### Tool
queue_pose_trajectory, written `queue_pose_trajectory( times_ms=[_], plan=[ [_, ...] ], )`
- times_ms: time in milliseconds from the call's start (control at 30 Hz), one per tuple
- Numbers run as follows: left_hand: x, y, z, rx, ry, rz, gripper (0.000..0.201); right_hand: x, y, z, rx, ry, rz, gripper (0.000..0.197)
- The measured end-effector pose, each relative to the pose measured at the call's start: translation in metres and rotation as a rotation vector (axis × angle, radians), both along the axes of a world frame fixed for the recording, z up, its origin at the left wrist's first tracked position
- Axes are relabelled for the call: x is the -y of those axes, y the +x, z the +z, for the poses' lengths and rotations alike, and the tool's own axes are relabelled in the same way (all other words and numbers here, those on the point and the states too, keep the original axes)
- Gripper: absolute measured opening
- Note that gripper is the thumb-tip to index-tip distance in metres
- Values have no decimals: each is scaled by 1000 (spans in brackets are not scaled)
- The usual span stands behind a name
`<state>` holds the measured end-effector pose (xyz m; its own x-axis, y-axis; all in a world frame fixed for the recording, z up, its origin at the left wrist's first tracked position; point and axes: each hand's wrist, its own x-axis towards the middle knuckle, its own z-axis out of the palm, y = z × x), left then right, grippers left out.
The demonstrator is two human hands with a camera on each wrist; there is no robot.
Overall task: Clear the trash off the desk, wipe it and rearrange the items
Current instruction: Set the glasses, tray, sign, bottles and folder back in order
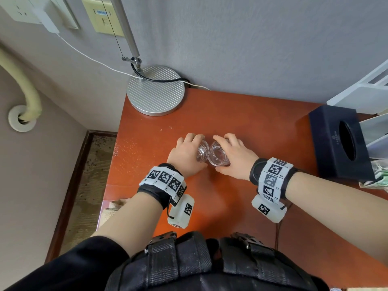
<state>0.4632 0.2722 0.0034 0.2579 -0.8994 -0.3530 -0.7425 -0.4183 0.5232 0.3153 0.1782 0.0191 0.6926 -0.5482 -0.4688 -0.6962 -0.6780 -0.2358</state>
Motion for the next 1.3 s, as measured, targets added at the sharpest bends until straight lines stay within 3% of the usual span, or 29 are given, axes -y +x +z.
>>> queue_pose_trajectory(
  times_ms=[100,200,433,567,700,833,1000,1300],
  plan=[
    [1,3,6,-48,33,3,96,1,-2,7,-18,14,11,102],
    [0,7,18,-47,-3,22,100,1,-4,18,10,0,23,101],
    [-14,-2,47,132,-142,58,68,-9,-24,49,116,-44,-6,70],
    [-16,-22,60,177,-202,-22,58,-22,-42,61,146,-101,11,55],
    [-15,-50,70,156,-155,-97,43,-30,-65,72,116,-98,44,46],
    [-13,-80,74,71,-120,-110,13,-30,-93,82,62,-75,69,38],
    [-2,-123,75,157,5,-192,37,-22,-138,82,-74,-46,113,35],
    [41,-217,78,143,64,-202,37,17,-240,91,-210,-45,183,36]
  ],
)
